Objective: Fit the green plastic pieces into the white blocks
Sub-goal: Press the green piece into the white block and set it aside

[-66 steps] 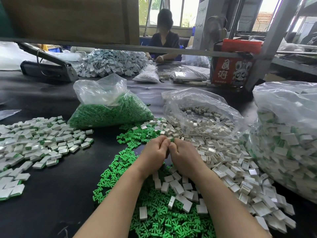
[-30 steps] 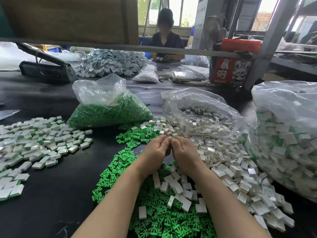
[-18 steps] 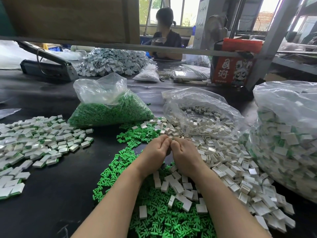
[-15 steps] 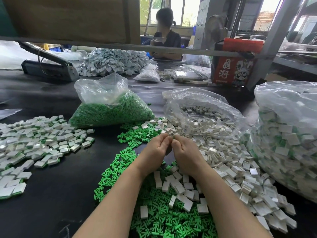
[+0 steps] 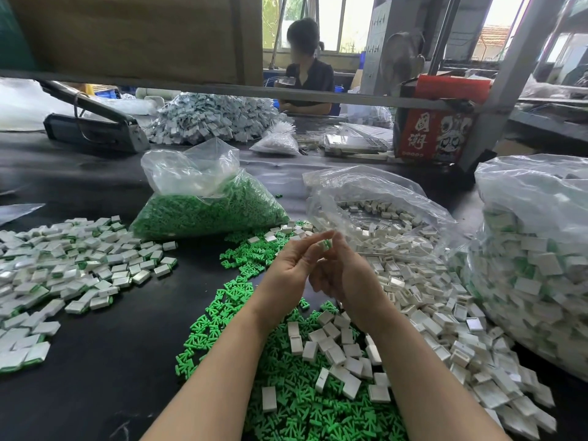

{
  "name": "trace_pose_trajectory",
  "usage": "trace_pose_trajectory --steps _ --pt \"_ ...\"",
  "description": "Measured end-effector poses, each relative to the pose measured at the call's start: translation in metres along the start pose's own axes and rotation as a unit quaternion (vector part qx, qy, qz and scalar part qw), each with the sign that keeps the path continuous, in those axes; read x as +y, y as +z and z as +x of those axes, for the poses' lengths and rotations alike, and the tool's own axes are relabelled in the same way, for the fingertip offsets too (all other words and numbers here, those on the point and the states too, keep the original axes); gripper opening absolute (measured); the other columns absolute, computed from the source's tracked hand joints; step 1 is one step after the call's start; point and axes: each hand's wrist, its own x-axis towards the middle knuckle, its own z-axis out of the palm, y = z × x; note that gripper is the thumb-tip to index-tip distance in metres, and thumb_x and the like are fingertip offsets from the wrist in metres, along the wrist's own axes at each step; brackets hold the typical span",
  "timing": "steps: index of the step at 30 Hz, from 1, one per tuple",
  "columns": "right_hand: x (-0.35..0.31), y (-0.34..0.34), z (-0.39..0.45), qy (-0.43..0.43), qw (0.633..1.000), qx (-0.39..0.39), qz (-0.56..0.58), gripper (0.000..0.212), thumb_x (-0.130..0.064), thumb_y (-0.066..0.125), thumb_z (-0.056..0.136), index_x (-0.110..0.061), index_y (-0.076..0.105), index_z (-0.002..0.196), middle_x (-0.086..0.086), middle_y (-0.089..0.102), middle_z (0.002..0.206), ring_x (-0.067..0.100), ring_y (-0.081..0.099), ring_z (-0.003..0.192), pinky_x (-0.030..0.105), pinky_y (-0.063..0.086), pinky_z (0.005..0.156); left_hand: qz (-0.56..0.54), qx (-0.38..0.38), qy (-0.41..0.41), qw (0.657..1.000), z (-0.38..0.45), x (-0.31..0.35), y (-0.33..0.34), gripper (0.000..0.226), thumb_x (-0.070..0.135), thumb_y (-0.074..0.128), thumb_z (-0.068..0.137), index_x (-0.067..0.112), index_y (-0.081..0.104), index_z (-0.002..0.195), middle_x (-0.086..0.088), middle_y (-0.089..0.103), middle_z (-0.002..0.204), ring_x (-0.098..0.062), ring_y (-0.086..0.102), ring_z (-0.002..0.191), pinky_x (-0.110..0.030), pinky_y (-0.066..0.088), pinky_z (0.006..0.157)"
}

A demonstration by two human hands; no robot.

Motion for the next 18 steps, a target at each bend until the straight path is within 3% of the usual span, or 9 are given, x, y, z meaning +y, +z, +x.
trace_pose_trajectory --steps 3,7,10,14,18 --pt "0.001 0.0 0.0 -0.004 1.0 0.0 0.029 0.068 -0.057 0.038 0.094 0.008 0.058 0.092 0.006 0.055 0.06 0.018 0.043 0.056 0.029 0.029 0.052 0.026 0.009 0.014 1.0 0.001 -0.001 0.0 0.026 0.032 0.051 0.097 0.044 0.069 0.111 -0.015 0.054 0.095 -0.005 0.057 0.068 -0.018 0.048 0.066" --pt "-0.001 -0.001 -0.001 -0.011 0.999 -0.001 0.034 0.058 -0.057 0.04 0.093 -0.004 0.063 0.086 0.006 0.06 0.061 0.013 0.05 0.053 0.02 0.037 0.048 0.08 0.071 0.055 0.993 0.005 0.003 0.002 0.014 0.025 0.059 0.093 0.025 0.07 0.101 -0.005 0.066 0.084 -0.017 0.062 0.069 -0.031 0.052 0.062" --pt "-0.002 -0.001 -0.002 -0.015 1.0 0.003 0.013 0.063 -0.056 0.04 0.093 0.001 0.066 0.094 0.007 0.062 0.062 0.013 0.048 0.053 0.02 0.035 0.047 0.112 0.103 0.07 0.986 0.007 0.007 0.002 0.01 0.026 0.061 0.087 0.026 0.071 0.087 -0.01 0.066 0.083 -0.023 0.062 0.067 -0.037 0.052 0.063" --pt "-0.004 0.002 -0.004 -0.026 1.0 0.001 -0.007 0.059 -0.056 0.042 0.092 -0.002 0.066 0.094 0.007 0.063 0.062 0.01 0.045 0.05 0.019 0.033 0.047 0.087 0.12 0.062 0.987 0.006 0.013 0.002 0.013 0.019 0.063 0.08 0.023 0.075 0.078 -0.002 0.067 0.07 -0.019 0.061 0.055 -0.037 0.052 0.054" --pt "-0.007 0.003 -0.005 -0.042 0.999 0.0 -0.027 0.057 -0.048 0.042 0.093 0.001 0.063 0.114 0.009 0.06 0.063 0.008 0.045 0.05 0.016 0.035 0.047 0.026 0.125 0.028 0.991 0.006 0.015 0.004 0.018 0.013 0.059 0.075 0.019 0.076 0.073 -0.011 0.062 0.054 -0.028 0.053 0.044 -0.034 0.047 0.044"
